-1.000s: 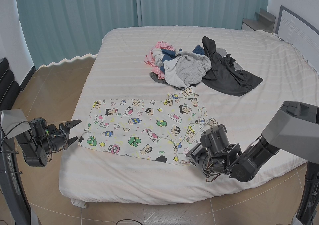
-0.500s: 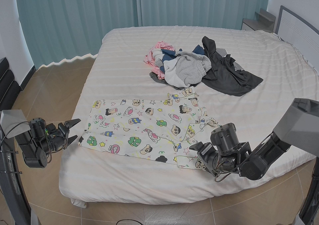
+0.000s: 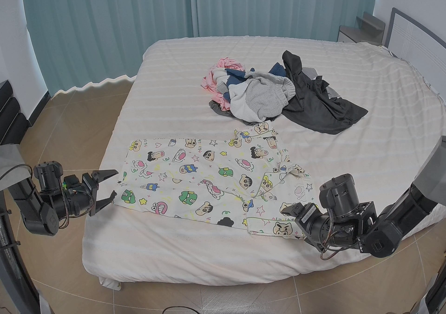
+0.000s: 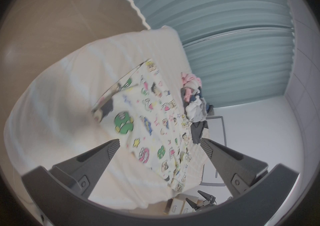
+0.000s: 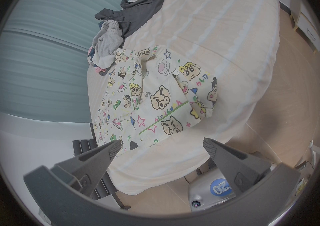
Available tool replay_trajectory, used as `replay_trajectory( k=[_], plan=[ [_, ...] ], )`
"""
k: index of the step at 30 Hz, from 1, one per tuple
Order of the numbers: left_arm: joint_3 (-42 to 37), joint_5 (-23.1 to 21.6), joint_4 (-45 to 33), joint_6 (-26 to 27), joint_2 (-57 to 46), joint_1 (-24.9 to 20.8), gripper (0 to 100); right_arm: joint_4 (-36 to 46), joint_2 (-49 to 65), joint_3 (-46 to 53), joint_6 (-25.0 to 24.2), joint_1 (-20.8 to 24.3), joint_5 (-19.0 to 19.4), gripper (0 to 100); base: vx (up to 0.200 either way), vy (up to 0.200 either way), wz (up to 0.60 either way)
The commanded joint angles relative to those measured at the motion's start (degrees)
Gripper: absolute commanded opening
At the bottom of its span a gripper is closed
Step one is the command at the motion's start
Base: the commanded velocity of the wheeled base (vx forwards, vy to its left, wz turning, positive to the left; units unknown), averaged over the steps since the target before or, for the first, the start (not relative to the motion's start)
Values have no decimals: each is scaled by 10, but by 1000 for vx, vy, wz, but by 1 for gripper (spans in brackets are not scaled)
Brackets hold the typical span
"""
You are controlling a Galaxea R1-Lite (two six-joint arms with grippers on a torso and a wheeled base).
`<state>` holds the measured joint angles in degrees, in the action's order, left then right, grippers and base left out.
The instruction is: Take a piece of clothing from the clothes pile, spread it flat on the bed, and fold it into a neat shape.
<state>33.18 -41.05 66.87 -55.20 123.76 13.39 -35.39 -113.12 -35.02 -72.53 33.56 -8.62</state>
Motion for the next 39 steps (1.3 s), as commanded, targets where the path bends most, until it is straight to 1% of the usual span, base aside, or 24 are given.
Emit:
replay_trajectory(
  k=[1, 2, 3, 4, 5, 6, 8, 12, 14, 15, 16, 17, 18, 19, 25, 28, 39],
  plan=[
    [-25, 39, -90, 4, -70, -21, 100, -1, 49, 32, 8, 16, -19, 100, 0, 0, 0],
    [-25, 39, -90, 4, -70, -21, 100, -1, 49, 32, 8, 16, -19, 100, 0, 0, 0],
    [-26, 104, -90, 16, -42, -31, 100, -1, 55, 38, 9, 29, -31, 100, 0, 0, 0],
    [-27, 143, -84, 33, -19, -40, 100, -1, 56, 40, 9, 37, -37, 100, 0, 0, 0],
    [-26, 163, -81, 41, -9, -44, 100, -1, 57, 40, 9, 41, -40, 100, 0, 0, 0],
    [-25, 197, -69, 55, 10, -53, 100, -1, 60, 41, 9, 48, -48, 100, 0, 0, 0],
    [-22, 218, -55, 48, 23, -64, 100, -1, 61, 40, 11, 49, -54, 100, 0, 0, 0],
    [-14, 233, -38, 0, 32, -100, 100, -3, 61, 43, 15, 48, -54, 100, 0, 0, 0],
    [-14, 258, -27, -6, 46, -120, 100, -8, 59, 43, 15, 46, -54, 100, 0, 0, 0],
    [-14, 258, -27, -6, 46, -120, 100, -8, 59, 43, 15, 46, -54, 100, 0, 0, 0],
    [-13, 292, -11, -6, 61, -134, 100, -12, 59, 45, 15, 47, -54, 100, 0, 0, 0],
    [-13, 292, -11, -6, 61, -134, 100, -12, 59, 45, 15, 47, -54, 100, 0, 0, 0],
    [-13, 318, 11, -6, 75, -138, 100, -13, 58, 46, 15, 46, -54, 100, 0, 0, 0],
    [-12, 328, 26, -5, 83, -139, 100, -13, 56, 46, 15, 47, -54, 100, 0, 0, 0],
    [-13, 344, 92, -7, 108, -141, 100, -13, 55, 46, 15, 47, -54, 100, 0, 0, 0],
    [-13, 349, 114, -6, 119, -144, 100, -14, 55, 47, 15, 44, -55, 100, 0, 0, 0],
    [-9, 357, 120, -3, 131, -147, 100, -23, 53, 53, 15, 43, -61, 100, 0, 0, 0]
  ],
)
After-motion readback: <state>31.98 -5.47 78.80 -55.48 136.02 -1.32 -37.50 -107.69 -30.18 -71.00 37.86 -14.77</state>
